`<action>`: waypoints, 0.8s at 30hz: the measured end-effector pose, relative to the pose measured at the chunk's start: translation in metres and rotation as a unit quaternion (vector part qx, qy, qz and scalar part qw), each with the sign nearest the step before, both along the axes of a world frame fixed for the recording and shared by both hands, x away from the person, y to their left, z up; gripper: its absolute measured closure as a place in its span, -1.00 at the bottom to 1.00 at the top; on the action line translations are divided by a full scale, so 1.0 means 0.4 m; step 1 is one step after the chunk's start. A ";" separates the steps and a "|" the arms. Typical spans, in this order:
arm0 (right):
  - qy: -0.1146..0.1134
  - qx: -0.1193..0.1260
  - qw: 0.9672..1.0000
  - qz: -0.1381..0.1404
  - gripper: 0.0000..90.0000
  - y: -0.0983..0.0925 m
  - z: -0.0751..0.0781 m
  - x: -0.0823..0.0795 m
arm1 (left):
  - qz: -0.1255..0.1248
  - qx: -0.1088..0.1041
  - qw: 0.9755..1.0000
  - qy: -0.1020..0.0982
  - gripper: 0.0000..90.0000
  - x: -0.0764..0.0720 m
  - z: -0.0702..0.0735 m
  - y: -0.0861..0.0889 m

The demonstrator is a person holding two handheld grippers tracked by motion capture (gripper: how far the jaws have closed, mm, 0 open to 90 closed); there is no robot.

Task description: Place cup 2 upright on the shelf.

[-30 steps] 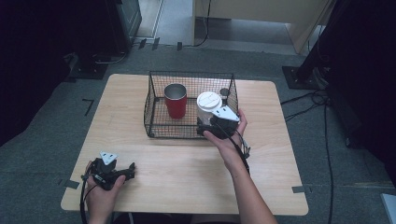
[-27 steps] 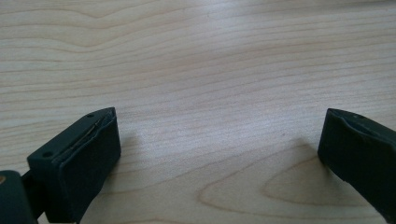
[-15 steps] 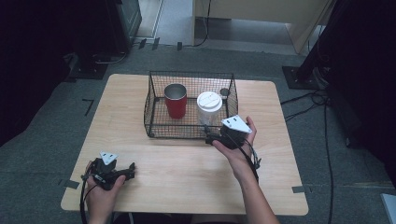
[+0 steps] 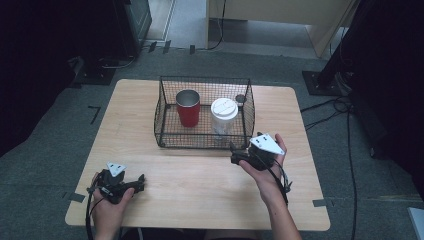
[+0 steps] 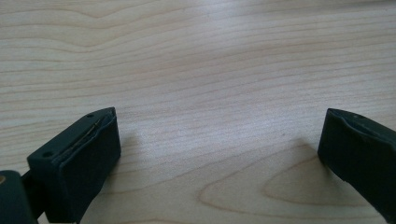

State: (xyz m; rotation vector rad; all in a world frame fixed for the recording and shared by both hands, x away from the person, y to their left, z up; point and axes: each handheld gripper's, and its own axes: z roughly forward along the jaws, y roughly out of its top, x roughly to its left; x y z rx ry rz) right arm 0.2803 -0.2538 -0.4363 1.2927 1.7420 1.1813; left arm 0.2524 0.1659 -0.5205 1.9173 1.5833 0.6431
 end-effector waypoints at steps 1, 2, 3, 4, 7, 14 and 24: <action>0.001 0.002 1.000 -0.003 -0.97 -0.008 -0.002 -0.005 | 0.000 0.000 1.000 0.000 -1.00 0.000 0.000 0.000; 0.000 0.001 1.000 -0.004 -0.97 -0.013 -0.003 -0.007 | 0.000 0.000 1.000 0.000 -1.00 0.000 0.000 0.000; 0.000 0.002 1.000 -0.007 -0.97 -0.018 -0.004 -0.010 | 0.000 0.000 1.000 0.000 -1.00 0.000 0.000 0.000; 0.001 0.002 1.000 -0.010 -0.97 -0.027 -0.006 -0.015 | 0.000 0.000 1.000 0.000 -1.00 0.000 0.000 0.000; 0.002 0.004 1.000 -0.017 -0.97 -0.044 -0.010 -0.023 | 0.000 0.000 1.000 0.000 -1.00 0.000 0.000 0.000; 0.005 0.008 0.999 -0.035 -0.97 -0.088 -0.026 -0.044 | 0.000 0.000 1.000 0.000 -1.00 0.000 0.000 0.000; 0.017 0.011 0.998 -0.061 -0.97 -0.141 -0.055 -0.068 | 0.000 0.000 1.000 0.000 -1.00 0.000 0.000 0.000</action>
